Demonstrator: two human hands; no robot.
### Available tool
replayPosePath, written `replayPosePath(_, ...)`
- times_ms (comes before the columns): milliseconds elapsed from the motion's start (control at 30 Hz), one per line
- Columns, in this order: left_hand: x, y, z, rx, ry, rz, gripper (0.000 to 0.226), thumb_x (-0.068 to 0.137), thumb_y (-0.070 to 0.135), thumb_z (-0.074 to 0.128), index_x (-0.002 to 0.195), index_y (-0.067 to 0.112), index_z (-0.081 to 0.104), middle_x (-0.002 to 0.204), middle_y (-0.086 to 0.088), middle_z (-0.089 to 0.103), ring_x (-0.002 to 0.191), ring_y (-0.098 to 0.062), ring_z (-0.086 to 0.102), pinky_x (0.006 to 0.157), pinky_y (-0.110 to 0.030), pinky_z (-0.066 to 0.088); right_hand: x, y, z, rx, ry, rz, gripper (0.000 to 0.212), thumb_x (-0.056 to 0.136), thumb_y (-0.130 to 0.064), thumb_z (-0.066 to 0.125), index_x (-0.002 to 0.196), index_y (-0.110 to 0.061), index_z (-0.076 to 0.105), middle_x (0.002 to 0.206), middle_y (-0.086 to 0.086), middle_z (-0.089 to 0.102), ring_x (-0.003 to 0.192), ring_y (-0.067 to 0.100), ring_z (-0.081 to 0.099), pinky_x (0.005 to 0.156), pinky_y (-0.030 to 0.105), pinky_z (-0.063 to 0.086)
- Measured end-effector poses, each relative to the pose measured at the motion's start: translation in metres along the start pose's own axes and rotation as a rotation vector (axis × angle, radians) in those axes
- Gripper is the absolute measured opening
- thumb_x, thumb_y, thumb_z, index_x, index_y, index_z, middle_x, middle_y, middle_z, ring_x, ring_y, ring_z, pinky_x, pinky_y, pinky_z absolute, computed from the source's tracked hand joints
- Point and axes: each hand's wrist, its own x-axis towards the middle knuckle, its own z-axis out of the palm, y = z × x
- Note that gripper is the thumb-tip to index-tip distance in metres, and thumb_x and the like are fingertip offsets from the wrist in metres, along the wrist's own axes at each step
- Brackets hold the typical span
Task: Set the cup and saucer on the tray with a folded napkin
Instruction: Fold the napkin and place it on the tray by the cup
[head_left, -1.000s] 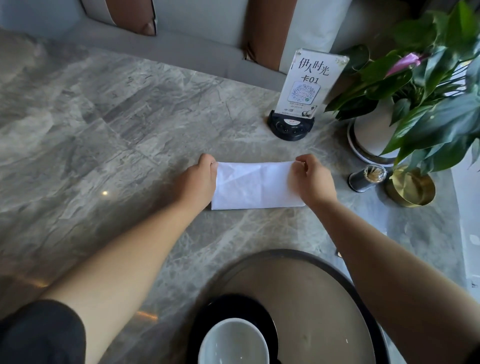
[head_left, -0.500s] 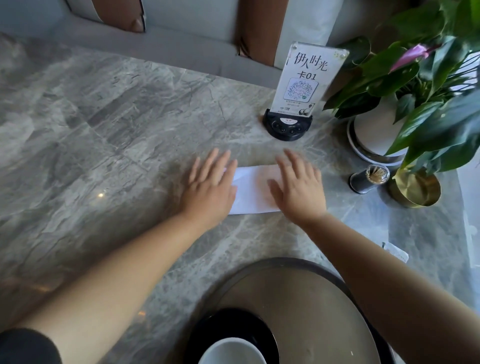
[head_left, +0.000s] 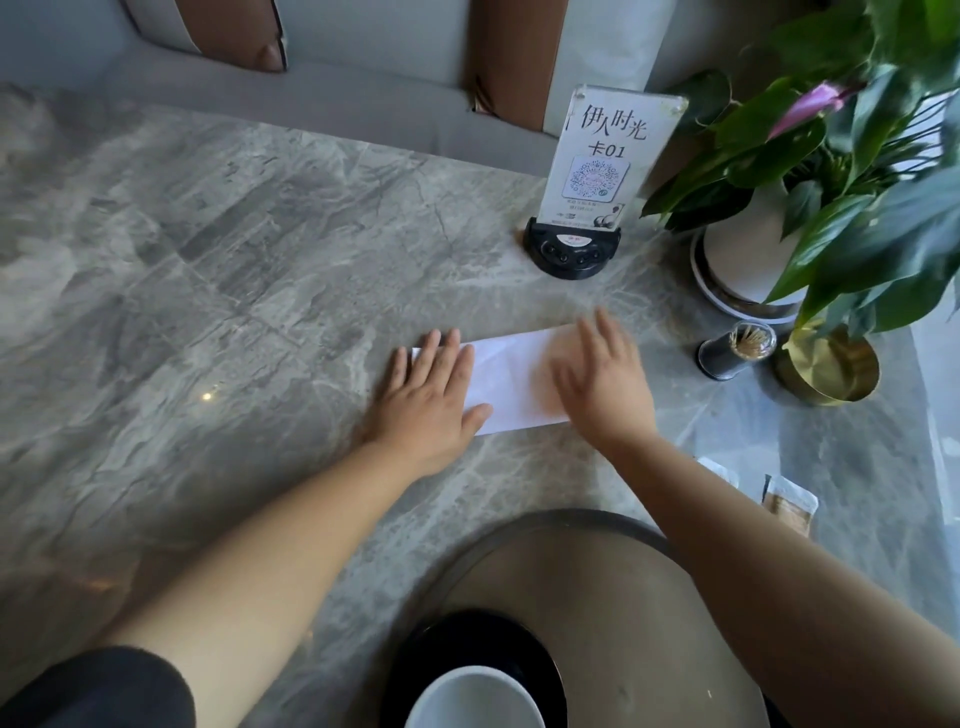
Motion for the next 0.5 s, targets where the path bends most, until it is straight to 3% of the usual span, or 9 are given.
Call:
replayPosePath(67, -0.005, 0.006, 0.001, -0.012, 0.002, -0.015, 0.077, 0.090, 0.059, 0.012, 0.151, 0.012, 0.003, 0.161, -0.010, -0.002, 0.146, -0.027, -0.007, 0.117, -0.053, -0.001, 0.001, -0.004, -0.011, 0.136, 0.017, 0.283, 0.059, 0.090, -0.033, 0.050, 0.141, -0.008, 0.037, 0.144, 0.015, 0.044, 0.125, 0.035, 0.046, 0.098, 0.041, 0.040)
replayPosePath(133, -0.008, 0.010, 0.002, -0.019, 0.006, -0.021, 0.077, 0.090, 0.059, 0.011, 0.151, 0.012, 0.004, 0.161, -0.010, -0.002, 0.146, -0.027, -0.007, 0.117, -0.053, -0.002, 0.008, -0.008, -0.023, 0.221, -0.092, 0.488, 0.058, 0.087, -0.036, 0.049, 0.138, -0.008, 0.040, 0.129, 0.012, 0.055, 0.106, 0.030, 0.055, 0.082, 0.039, 0.049)
replayPosePath(267, -0.017, 0.018, 0.005, -0.028, 0.030, -0.038, 0.076, 0.092, 0.059, 0.017, 0.151, 0.012, 0.008, 0.161, -0.011, 0.002, 0.147, -0.028, -0.003, 0.115, -0.056, 0.000, 0.016, -0.007, -0.047, 0.451, -0.315, 0.665, 0.037, 0.083, -0.036, 0.058, 0.106, -0.007, 0.063, 0.076, 0.005, 0.056, 0.061, 0.020, 0.050, 0.048, 0.028, 0.038)
replayPosePath(333, -0.021, 0.023, 0.007, -0.038, 0.027, -0.049, 0.075, 0.092, 0.058, 0.019, 0.151, 0.012, 0.008, 0.161, -0.011, 0.003, 0.147, -0.028, -0.003, 0.115, -0.057, 0.001, 0.016, -0.005, -0.056, 0.486, -0.422, 0.725, 0.033, 0.083, -0.038, 0.062, 0.095, -0.007, 0.065, 0.062, 0.004, 0.048, 0.045, 0.016, 0.041, 0.035, 0.020, 0.031)
replayPosePath(433, -0.024, 0.029, 0.010, -0.042, 0.020, -0.061, 0.076, 0.092, 0.059, 0.019, 0.151, 0.012, 0.009, 0.160, -0.012, 0.004, 0.147, -0.029, -0.002, 0.115, -0.058, 0.002, 0.014, -0.003, -0.063, 0.538, -0.479, 0.754, 0.032, 0.083, -0.040, 0.065, 0.094, -0.010, 0.065, 0.069, 0.005, 0.055, 0.050, 0.017, 0.047, 0.032, 0.016, 0.033)
replayPosePath(500, -0.026, 0.031, 0.010, -0.040, 0.019, -0.067, 0.076, 0.091, 0.059, 0.018, 0.151, 0.012, 0.009, 0.160, -0.012, 0.004, 0.147, -0.029, -0.002, 0.115, -0.058, 0.002, 0.012, -0.002, -0.063, 0.619, -0.470, 0.757, 0.027, 0.084, -0.037, 0.065, 0.098, -0.014, 0.066, 0.083, 0.006, 0.063, 0.067, 0.020, 0.058, 0.044, 0.022, 0.044)
